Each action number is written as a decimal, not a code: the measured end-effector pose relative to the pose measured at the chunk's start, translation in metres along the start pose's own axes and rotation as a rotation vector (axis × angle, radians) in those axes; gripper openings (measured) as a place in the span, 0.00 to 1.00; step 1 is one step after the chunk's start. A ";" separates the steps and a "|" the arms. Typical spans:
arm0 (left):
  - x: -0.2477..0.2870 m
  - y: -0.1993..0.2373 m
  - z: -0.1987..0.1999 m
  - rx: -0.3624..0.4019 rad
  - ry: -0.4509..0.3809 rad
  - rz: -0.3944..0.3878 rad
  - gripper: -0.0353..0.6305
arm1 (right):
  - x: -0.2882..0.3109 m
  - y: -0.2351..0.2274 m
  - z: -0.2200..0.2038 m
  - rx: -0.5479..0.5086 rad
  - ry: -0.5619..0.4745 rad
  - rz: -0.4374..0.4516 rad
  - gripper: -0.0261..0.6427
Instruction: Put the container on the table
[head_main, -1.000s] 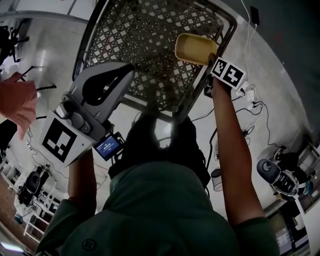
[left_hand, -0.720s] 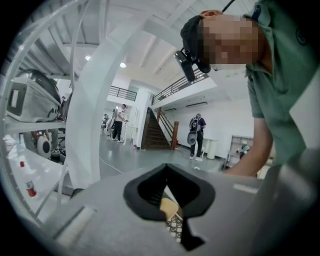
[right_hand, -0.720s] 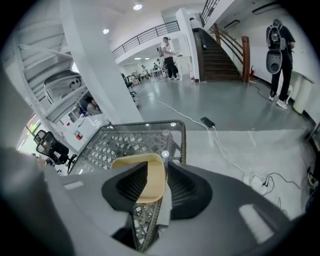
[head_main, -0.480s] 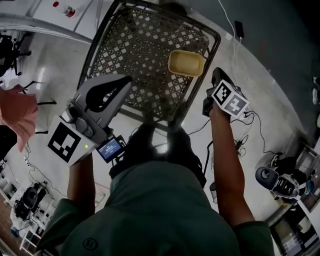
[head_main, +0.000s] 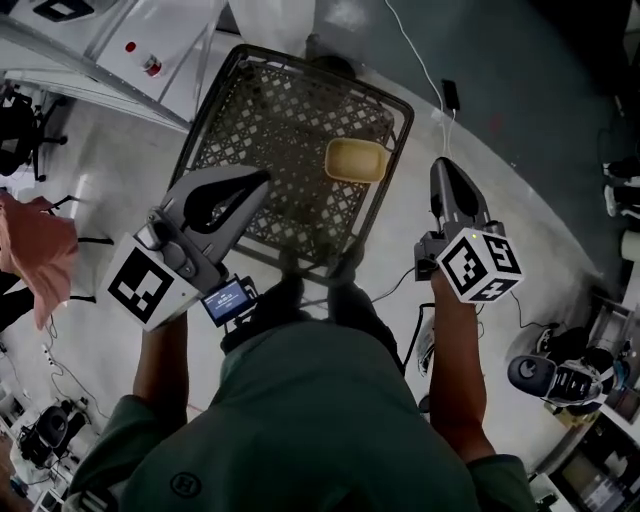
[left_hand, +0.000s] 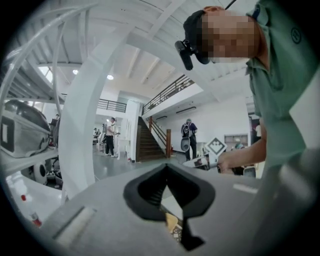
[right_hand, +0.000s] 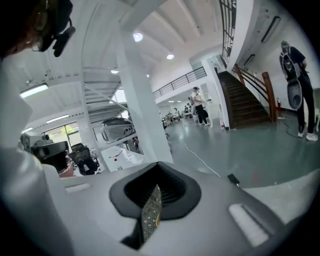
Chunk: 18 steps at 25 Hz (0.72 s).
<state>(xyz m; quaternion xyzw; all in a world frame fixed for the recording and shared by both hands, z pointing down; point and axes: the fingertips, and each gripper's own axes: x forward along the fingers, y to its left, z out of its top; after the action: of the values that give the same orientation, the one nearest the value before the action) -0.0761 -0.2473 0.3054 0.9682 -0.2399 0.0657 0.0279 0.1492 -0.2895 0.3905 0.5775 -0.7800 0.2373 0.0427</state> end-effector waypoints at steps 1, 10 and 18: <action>-0.001 -0.002 0.005 0.008 -0.006 -0.003 0.06 | -0.009 0.011 0.011 -0.034 -0.016 0.022 0.05; -0.017 -0.019 0.046 0.071 -0.067 -0.031 0.06 | -0.081 0.096 0.079 -0.179 -0.159 0.136 0.05; -0.035 -0.023 0.067 0.100 -0.104 -0.035 0.06 | -0.109 0.136 0.102 -0.225 -0.202 0.170 0.05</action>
<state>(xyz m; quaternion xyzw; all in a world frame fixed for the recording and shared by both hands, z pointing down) -0.0887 -0.2165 0.2334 0.9745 -0.2205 0.0266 -0.0317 0.0811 -0.2062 0.2200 0.5218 -0.8481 0.0920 0.0082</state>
